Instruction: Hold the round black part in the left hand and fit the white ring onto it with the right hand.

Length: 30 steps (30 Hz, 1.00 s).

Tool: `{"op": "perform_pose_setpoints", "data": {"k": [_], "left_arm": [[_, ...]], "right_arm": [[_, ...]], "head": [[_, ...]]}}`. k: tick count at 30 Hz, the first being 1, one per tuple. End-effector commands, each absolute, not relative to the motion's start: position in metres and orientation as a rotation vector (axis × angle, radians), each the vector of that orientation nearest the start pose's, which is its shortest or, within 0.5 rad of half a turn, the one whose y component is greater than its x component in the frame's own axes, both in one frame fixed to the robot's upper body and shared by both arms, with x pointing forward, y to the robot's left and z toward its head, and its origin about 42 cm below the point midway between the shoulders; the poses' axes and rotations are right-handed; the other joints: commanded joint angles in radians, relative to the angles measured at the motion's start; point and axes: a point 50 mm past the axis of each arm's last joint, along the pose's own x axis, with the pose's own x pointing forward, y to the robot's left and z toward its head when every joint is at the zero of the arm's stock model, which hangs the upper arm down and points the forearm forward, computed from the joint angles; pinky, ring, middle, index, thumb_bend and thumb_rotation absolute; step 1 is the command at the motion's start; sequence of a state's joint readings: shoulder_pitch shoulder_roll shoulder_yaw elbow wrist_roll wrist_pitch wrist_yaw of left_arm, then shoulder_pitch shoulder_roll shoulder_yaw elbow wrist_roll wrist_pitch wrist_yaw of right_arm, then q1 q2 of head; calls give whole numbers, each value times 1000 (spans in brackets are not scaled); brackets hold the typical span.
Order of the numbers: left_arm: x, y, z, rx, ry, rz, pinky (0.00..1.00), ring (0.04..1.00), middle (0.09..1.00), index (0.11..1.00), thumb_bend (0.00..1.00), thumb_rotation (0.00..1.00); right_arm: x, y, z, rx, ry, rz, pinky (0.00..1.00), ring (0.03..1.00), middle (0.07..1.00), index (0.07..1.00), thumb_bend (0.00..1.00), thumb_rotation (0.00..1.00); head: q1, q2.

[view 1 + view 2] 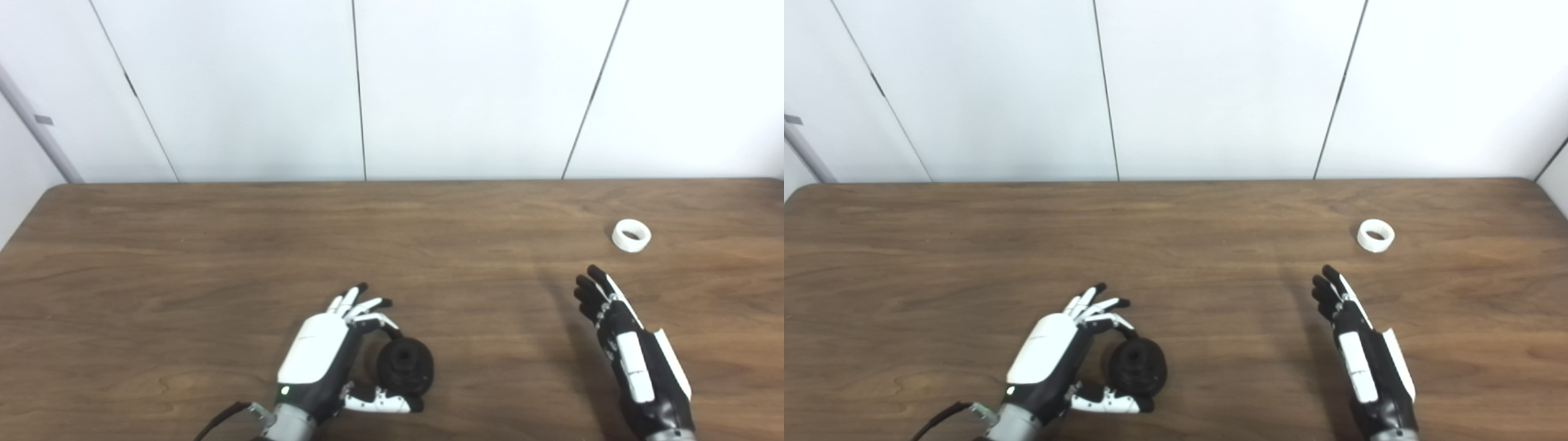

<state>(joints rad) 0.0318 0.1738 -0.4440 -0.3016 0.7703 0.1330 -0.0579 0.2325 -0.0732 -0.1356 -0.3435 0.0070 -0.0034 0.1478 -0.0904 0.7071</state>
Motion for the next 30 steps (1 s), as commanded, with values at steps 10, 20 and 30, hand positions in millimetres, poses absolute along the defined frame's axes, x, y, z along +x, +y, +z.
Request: {"op": "perform_pose_setpoints", "data": {"k": [10,20,30], "left_arm": [[243,128,133,876,-252,-407,1000,1000,860,486,520,66],[245,125,122,876,-219,-419,1000,992,860,486,519,63],[243,124,111,886,-193,-446,1000,999,865,486,520,66]], "right_arm": [[160,-256,137,-102,-36,-47,987,940,926,932,612,962],[160,-252,144,-102,-29,-51,984,942,922,927,645,959],[159,-252,148,-97,-33,-53,977,938,918,934,604,966]], "head": [[-31,57],[-47,80],[-45,86]]}}
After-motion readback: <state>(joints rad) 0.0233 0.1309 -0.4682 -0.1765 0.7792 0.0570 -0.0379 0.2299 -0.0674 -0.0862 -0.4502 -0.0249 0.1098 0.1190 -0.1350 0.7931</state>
